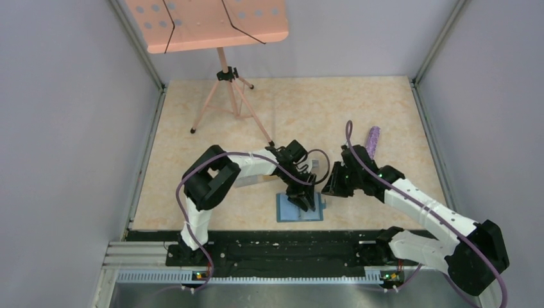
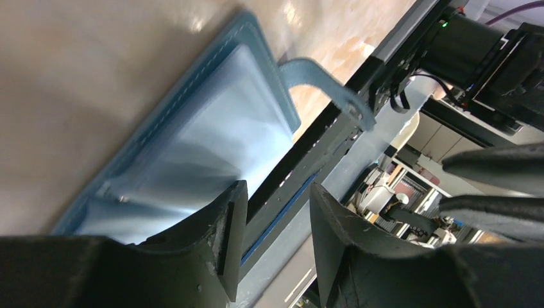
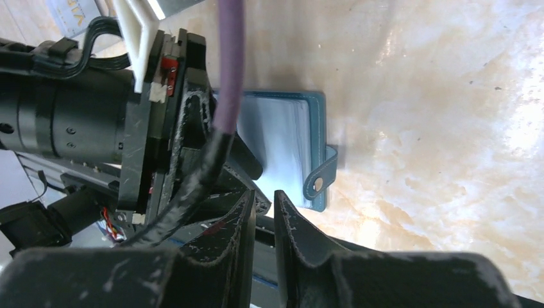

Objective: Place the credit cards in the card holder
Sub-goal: Turn over the card holder.

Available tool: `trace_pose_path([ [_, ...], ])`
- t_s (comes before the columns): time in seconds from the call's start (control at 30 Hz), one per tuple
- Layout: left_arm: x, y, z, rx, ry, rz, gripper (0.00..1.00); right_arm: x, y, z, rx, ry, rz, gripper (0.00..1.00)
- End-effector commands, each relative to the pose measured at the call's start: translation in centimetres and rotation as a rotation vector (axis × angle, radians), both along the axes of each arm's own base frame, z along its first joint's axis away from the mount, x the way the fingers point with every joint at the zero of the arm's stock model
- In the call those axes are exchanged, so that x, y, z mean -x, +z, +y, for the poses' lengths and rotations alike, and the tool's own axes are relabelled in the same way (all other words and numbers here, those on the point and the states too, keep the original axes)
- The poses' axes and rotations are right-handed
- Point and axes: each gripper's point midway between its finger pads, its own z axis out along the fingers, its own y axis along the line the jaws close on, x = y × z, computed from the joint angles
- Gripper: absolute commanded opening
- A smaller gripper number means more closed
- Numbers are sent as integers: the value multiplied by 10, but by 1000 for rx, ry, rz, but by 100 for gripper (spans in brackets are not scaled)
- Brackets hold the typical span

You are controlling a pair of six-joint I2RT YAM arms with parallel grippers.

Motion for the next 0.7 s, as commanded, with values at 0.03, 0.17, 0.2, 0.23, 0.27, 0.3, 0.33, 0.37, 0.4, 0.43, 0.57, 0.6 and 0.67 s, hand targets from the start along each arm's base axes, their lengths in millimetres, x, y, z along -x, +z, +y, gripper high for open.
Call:
trace_pose_path([
  [0.03,-10,19,-25,112,-39,-20,47,-13,24,-7,-1,-40,-78,18],
  [0.17,-10,18,-27,123,-58,-17,47,-13,22,-6,1,-38,-71,18],
  [0.2,-11,21,-28,135,-62,-23,47,-14,22,-5,2,-35,-70,18],
  [0.23,-13,24,-29,146,-67,-38,47,-15,22,-4,2,-33,-69,19],
  [0.27,-16,29,-30,156,-68,-55,46,-17,23,-3,-2,-27,-73,19],
  [0.3,-20,34,-30,167,-67,-78,46,-18,22,-1,-3,-22,-69,19],
  [0.33,-25,39,-28,174,-58,-103,46,-20,22,1,-6,-15,-70,19],
  [0.37,-34,44,-26,188,-40,-132,46,-22,23,4,-11,-10,-69,20],
  [0.4,-41,52,-23,207,-20,-155,46,-24,23,6,-15,-4,-68,21],
  [0.43,-50,58,-19,224,6,-176,46,-26,23,9,-18,4,-65,21],
  [0.57,-79,89,4,322,132,-237,46,-40,26,24,-39,41,-66,24],
  [0.6,-86,95,12,349,164,-246,46,-44,28,29,-46,53,-68,24],
  [0.67,-99,107,29,397,232,-254,46,-52,30,37,-51,73,-69,27],
])
